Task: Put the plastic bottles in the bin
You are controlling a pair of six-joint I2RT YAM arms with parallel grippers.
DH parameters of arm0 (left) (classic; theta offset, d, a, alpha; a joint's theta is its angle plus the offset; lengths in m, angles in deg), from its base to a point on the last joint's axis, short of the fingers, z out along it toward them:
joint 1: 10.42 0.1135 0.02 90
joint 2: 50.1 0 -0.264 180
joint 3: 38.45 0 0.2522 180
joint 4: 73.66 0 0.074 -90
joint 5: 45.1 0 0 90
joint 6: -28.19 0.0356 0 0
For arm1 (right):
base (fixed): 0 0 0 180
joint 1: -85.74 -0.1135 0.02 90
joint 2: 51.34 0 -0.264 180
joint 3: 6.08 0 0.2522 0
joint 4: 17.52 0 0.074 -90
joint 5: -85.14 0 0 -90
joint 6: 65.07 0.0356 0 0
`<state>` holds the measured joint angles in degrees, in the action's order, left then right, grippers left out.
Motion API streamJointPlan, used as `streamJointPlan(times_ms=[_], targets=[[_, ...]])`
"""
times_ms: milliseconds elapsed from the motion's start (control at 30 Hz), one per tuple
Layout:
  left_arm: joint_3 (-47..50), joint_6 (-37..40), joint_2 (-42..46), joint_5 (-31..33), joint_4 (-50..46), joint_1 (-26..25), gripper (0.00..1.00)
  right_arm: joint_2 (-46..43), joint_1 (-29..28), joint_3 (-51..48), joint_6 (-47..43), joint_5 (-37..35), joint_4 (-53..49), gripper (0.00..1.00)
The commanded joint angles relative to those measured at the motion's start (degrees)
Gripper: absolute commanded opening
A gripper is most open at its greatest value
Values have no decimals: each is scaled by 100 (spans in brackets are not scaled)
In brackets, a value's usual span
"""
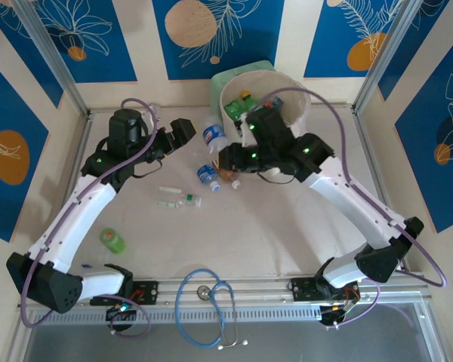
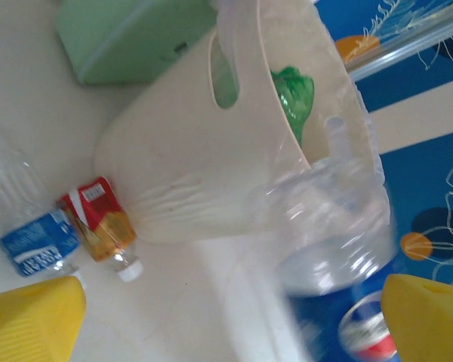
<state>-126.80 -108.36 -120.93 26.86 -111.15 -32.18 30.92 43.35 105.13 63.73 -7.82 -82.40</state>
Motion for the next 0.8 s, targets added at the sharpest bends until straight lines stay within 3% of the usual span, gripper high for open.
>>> streamJointPlan(times_ms=[0,300,767], targets=[[-107,465,56,488,-504,49,100,-300,473,610,-456,-225,-371,16],[430,484,76,398,-632,49,97,298,2065,1690,-1068,-284,-614,16],[725,550,56,536,-991,53,91,1798,2396,2770,-2007,-544,-961,16]])
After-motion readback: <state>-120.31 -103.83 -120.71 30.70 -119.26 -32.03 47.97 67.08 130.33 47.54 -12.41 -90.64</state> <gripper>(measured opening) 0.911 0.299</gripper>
